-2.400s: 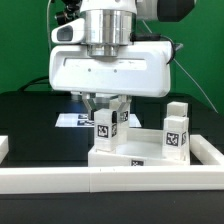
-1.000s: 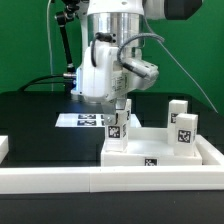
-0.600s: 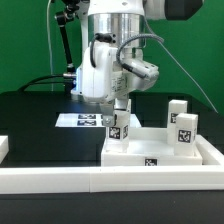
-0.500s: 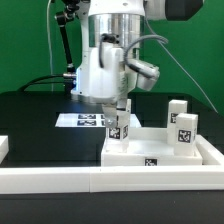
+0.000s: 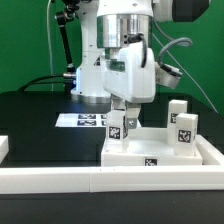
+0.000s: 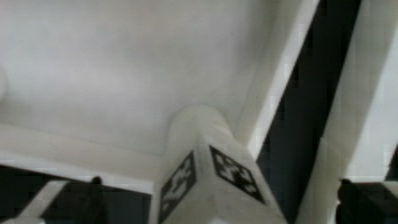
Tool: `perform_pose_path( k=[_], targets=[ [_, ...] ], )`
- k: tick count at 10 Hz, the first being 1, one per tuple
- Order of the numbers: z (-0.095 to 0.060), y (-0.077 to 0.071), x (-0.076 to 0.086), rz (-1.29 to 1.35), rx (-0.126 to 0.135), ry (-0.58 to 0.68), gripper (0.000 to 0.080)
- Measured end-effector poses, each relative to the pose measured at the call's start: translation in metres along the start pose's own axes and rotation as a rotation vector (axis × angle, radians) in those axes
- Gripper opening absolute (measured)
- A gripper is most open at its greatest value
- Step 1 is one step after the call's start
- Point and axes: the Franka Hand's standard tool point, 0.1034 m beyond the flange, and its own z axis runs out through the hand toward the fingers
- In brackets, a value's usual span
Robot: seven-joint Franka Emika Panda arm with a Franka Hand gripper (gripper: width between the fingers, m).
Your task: Assemble square table
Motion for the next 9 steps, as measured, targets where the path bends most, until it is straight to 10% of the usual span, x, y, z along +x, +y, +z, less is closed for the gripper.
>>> perform_pose_path(
  k=[9],
  targets=[
    [0.000, 0.002, 0.012, -0.715, -0.007, 0.010, 0.0648]
  ],
)
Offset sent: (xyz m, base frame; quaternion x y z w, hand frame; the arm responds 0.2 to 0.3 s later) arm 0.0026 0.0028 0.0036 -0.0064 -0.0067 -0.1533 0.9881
